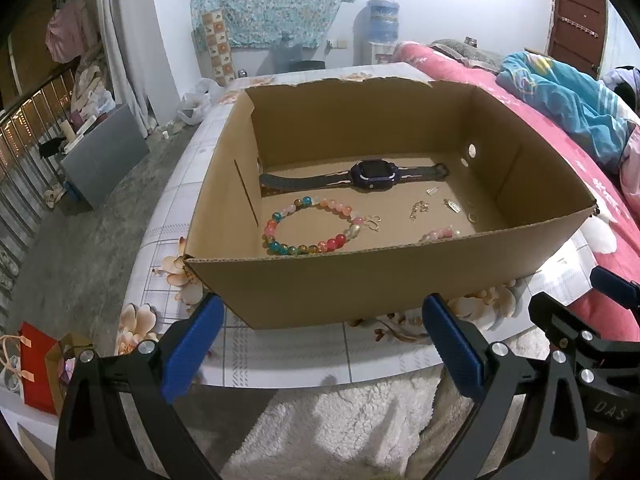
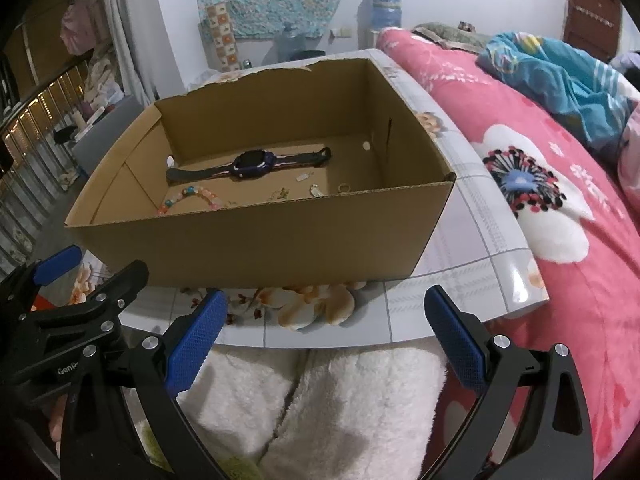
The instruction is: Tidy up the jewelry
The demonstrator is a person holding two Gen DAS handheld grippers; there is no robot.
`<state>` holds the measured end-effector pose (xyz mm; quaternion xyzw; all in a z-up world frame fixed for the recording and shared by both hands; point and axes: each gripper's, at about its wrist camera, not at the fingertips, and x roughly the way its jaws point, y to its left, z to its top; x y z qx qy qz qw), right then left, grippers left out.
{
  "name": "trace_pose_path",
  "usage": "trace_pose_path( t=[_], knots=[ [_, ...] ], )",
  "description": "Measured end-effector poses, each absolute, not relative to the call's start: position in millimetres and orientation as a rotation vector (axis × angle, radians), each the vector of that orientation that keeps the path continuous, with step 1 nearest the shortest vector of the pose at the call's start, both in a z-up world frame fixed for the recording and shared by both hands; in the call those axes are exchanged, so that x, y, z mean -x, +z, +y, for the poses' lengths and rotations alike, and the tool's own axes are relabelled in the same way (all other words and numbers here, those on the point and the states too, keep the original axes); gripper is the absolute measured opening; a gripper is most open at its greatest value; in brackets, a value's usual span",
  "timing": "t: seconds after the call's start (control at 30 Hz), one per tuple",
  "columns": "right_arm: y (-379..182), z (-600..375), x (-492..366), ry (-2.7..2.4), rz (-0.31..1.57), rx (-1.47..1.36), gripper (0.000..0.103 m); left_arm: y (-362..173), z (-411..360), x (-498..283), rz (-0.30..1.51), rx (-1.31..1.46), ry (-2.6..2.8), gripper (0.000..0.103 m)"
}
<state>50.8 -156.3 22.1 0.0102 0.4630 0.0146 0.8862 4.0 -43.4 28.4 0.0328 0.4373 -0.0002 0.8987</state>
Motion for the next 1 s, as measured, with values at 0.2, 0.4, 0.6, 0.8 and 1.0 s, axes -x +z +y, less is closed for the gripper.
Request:
trace_pose_path(
  t=[0.2, 0.4, 0.6, 0.8, 1.0],
  knots=[
    [22.9, -157.3, -51.8, 0.027, 0.964, -0.020, 0.095, 28.9, -41.7, -5.0, 0.911, -0.056, 0.001, 0.097],
    [24.2, -156.1, -53.5, 0.025, 0.960, -0.018, 0.095, 29.2, -38.6, -5.1, 0.916, -0.038, -0.004, 0.097],
    [24.3, -155.7, -53.7, 0.025, 0.961, -0.018, 0.095, 29.3, -38.1, -5.5, 0.919, -0.030, -0.009, 0.097],
    [24.9, -155.3, -54.6, 0.024, 0.958, -0.017, 0.095, 29.2, -38.9, -5.2, 0.923, -0.030, -0.011, 0.097],
    [25.3, -155.7, -54.7, 0.023, 0.962, -0.020, 0.095, 28.4, -37.8, -5.0, 0.936, -0.016, -0.015, 0.097]
  ],
)
